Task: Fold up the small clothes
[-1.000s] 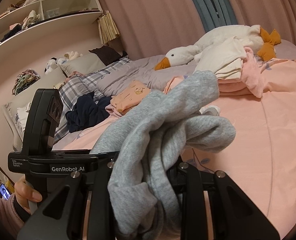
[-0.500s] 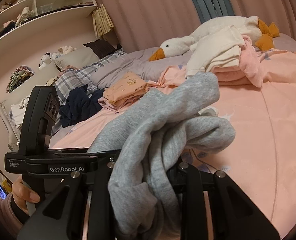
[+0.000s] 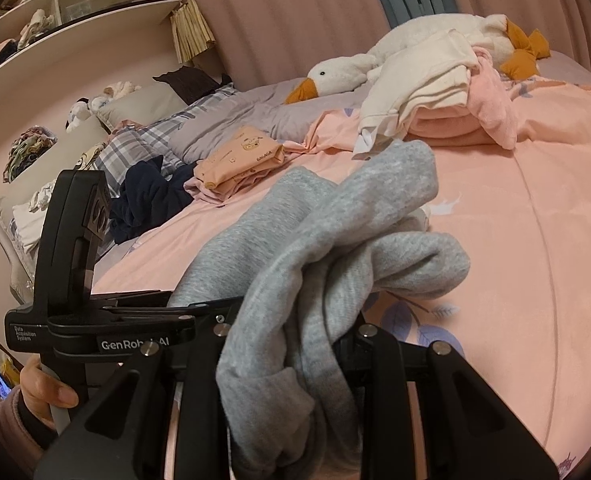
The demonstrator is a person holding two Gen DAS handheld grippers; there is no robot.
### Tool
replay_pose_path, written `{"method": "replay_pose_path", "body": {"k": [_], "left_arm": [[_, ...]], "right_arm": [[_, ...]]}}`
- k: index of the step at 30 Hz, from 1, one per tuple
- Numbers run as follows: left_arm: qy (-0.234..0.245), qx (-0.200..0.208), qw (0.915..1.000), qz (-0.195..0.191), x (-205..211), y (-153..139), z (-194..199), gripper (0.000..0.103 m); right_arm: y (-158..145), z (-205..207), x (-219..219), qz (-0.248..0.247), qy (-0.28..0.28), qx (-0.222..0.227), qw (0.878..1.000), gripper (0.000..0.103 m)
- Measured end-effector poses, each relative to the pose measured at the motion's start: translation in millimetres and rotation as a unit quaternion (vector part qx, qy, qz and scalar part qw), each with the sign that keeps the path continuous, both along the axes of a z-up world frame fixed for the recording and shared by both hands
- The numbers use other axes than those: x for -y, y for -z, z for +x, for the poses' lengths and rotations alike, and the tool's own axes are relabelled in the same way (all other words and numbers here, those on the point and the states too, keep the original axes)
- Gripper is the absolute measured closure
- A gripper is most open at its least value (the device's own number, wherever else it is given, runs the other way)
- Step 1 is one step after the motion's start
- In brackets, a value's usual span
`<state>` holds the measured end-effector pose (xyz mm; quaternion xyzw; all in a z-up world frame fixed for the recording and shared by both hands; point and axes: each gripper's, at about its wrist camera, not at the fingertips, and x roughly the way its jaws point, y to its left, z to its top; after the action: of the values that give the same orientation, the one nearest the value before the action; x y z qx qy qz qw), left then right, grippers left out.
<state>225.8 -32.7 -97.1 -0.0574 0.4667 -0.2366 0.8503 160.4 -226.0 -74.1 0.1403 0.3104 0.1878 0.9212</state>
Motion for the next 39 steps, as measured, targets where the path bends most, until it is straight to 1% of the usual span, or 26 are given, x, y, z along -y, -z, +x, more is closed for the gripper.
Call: {"method": "replay_pose_path", "body": {"k": [18, 39], "left_arm": [[-0.003, -0.005, 0.9999, 0.013, -6, 2, -3, 0.042], [-0.002, -0.012, 0.9999, 0.01, -13, 4, -7, 0.041]], "right_arm": [[15, -3, 10, 0.01, 0.027, -0.038, 0.999, 0.073], [35, -5, 27, 0.079, 0.043, -0.089, 0.992, 0.069]]}}
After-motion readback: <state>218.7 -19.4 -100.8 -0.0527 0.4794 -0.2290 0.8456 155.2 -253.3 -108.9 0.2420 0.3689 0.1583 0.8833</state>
